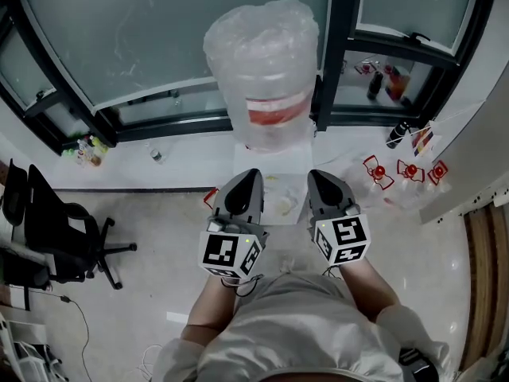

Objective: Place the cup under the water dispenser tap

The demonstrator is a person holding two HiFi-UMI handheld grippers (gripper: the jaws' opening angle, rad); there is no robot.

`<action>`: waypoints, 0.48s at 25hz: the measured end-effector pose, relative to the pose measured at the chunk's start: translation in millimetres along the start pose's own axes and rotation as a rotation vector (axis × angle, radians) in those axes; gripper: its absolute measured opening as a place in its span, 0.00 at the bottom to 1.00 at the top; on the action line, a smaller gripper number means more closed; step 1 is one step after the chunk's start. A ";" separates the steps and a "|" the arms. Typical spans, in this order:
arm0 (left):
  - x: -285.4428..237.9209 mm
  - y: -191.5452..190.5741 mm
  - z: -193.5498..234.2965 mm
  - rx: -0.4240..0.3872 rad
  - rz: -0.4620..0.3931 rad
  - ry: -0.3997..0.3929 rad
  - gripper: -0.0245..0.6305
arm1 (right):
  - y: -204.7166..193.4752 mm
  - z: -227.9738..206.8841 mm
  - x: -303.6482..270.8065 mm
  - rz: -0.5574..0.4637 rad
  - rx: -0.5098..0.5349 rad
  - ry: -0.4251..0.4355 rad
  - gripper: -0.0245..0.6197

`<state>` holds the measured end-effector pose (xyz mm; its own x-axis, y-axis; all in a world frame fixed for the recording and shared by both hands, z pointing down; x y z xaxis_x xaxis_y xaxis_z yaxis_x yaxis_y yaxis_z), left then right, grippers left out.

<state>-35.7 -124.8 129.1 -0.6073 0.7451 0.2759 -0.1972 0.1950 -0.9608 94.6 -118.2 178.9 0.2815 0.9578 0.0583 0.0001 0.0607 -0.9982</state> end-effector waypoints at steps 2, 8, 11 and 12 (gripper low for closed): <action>-0.9 -1.1 0.6 -0.005 0.004 -0.002 0.07 | -0.4 1.4 -1.8 0.003 0.003 0.002 0.08; -5.4 -4.0 6.8 0.009 0.011 -0.003 0.07 | -0.9 0.9 -7.1 0.006 -0.005 -0.006 0.08; -7.0 -6.7 8.5 0.009 0.019 -0.007 0.07 | -2.2 1.5 -7.6 0.008 0.000 -0.010 0.08; -7.5 -7.8 9.1 0.010 0.022 -0.009 0.07 | -2.6 1.7 -7.9 0.008 0.001 -0.011 0.08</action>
<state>-36.6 -137.6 134.8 -0.6186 0.7433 0.2546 -0.1909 0.1721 -0.9664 90.7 -125.5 181.1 0.2711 0.9612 0.0500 -0.0029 0.0527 -0.9986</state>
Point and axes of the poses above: the fingertips, and each gripper's own axes: x backward along the fingers, z to its left, y out of its top, the point moved 1 cm from there along x, backward along the fingers, and after that the axes turned 6 degrees about -z, right-handed, at the moved point
